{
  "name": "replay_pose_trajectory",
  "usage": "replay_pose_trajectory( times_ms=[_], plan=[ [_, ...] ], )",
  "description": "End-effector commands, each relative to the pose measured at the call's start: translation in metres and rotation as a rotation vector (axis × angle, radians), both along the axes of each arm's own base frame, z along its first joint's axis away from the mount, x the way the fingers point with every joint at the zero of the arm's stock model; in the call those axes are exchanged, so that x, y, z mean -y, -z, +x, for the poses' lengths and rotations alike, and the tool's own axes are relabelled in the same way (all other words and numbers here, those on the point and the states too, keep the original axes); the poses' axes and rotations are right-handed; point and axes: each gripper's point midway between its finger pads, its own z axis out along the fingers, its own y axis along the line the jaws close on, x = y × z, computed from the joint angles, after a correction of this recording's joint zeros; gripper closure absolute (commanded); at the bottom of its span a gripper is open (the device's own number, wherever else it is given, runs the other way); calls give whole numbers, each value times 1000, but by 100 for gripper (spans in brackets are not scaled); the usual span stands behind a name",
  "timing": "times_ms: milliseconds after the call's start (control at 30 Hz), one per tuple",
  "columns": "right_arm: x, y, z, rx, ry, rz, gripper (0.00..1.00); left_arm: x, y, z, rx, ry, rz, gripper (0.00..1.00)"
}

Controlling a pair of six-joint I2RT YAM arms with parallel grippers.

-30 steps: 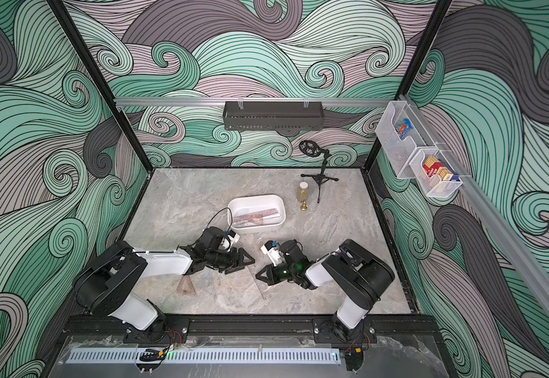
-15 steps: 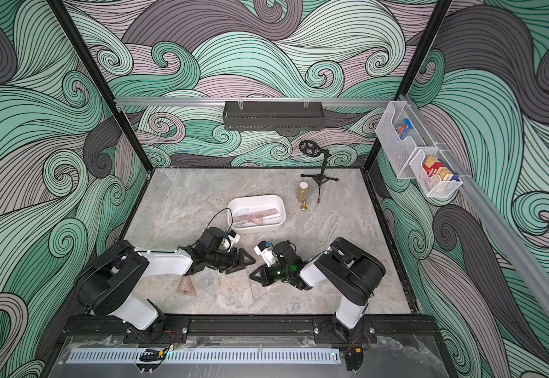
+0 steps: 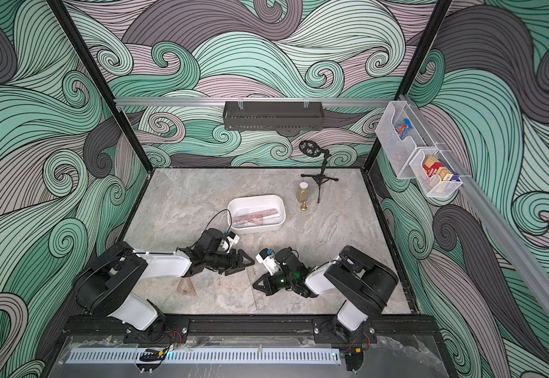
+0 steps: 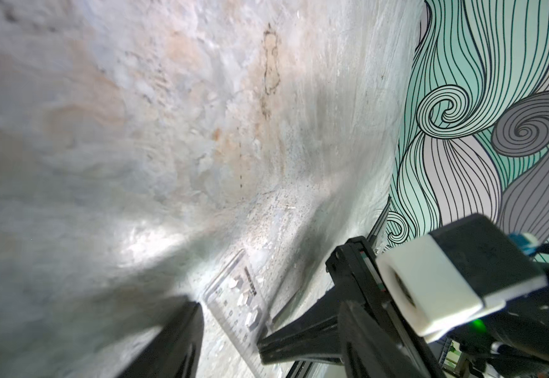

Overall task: Put the scattered rulers into the storage box
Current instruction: Pick up the ruler from the center of the board.

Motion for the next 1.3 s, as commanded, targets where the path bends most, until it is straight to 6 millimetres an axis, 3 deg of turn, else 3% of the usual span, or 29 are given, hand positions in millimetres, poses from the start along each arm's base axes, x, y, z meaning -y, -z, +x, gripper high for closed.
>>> replay_pose_trajectory(
  times_ms=[0,433,800,933,1000,1067,1267],
  plan=[
    [38,45,-28,-130,39,-207,94,-9,15,-13,-56,-5,51,30],
    [40,48,-42,-134,35,-223,93,-8,19,-16,-65,5,52,30],
    [39,45,-42,-119,38,-227,87,-7,18,-16,-62,8,53,30],
    [37,39,-35,-89,34,-236,76,-6,16,-15,-58,8,50,30],
    [33,30,-30,-65,36,-226,64,-5,14,-17,-54,21,47,30],
    [32,20,-25,-44,46,-213,59,-6,12,-20,-51,38,55,30],
    [38,-2,-33,-85,75,-160,55,-8,-5,-32,-24,96,40,30]
  ],
)
